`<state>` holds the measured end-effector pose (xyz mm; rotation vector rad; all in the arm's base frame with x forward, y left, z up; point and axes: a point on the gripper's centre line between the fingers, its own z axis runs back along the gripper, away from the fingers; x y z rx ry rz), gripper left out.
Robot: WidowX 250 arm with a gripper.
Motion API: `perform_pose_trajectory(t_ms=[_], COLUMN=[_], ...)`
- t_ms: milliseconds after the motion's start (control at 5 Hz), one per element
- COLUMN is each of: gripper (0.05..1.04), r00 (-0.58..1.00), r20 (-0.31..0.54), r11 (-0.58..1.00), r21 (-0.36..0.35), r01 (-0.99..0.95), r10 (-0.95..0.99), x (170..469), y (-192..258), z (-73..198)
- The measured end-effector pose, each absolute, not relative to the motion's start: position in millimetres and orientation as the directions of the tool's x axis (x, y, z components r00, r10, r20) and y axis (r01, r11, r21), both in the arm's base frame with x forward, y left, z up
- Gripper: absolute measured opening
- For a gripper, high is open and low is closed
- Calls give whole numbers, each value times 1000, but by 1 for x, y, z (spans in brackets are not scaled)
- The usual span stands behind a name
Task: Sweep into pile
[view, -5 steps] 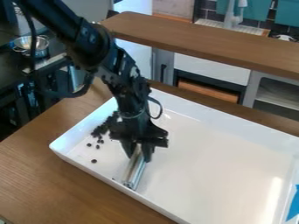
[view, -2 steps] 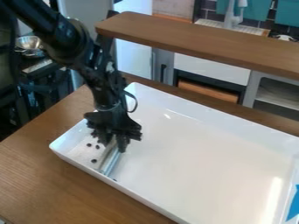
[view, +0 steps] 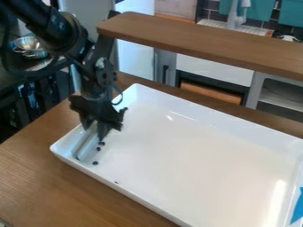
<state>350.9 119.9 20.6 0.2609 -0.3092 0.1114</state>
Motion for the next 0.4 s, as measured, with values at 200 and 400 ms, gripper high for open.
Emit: perform_pose_trajectory(t_ms=[200,400], gripper=[376,376], r00=[948,955], r20=[315,293], r11=[935,940], r21=[321,312], r01=[-152,-137], r10=[46,41], x=[361,360], y=[137,137], z=[25,26])
